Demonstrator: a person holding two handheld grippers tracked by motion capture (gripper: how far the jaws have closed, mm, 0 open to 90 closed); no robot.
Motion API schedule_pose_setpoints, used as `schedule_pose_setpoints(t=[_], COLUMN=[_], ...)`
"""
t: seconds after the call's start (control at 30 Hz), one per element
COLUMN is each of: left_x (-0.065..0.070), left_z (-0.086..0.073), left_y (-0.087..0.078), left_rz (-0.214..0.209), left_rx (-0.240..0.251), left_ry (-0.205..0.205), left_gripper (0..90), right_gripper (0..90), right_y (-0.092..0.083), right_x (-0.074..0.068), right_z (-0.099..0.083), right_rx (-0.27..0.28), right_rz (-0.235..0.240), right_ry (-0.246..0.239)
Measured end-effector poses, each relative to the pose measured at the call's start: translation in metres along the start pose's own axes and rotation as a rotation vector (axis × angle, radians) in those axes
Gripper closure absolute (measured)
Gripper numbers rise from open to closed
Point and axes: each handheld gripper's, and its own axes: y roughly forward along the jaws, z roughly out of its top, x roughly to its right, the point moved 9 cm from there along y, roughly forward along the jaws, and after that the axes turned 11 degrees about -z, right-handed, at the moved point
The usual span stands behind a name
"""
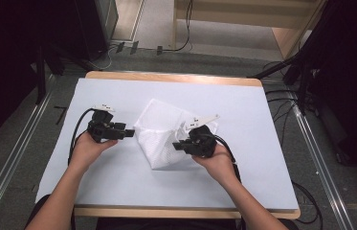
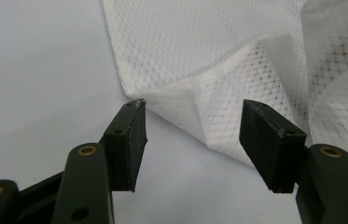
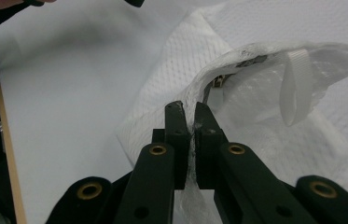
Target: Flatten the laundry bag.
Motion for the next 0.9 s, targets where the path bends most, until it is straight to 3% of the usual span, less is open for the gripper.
schedule_pose_setpoints(t=[0.23,0.53,0.77,0.9], left_x=[0.001,0.002,0.003,0.004], left_z=[0.009,0.009,0.012,0.013], left_y=[0.008,0.013,0.015,0.016], left_rz=[-0.009,-0.013,-0.024,-0.027], left_rx=[0.001,-0.014,-0.017,-0.016], left_ry=[0.012,0.023,0.031,0.036], left_gripper=[42.9,42.8,42.6,42.5], right_gripper=[87.5,83.7,66.7,64.4], right_y=[-0.008,-0.015,-0.028,-0.041], right_x=[-0.001,0.002,0.002,0.008], right_z=[-0.024,-0.056,-0.061,-0.057], right_rx=[-0.018,-0.043,-0.021,0.005], right_rz=[0.006,0.0,-0.002,-0.024], right_ry=[0.023,0.065,0.089,0.11])
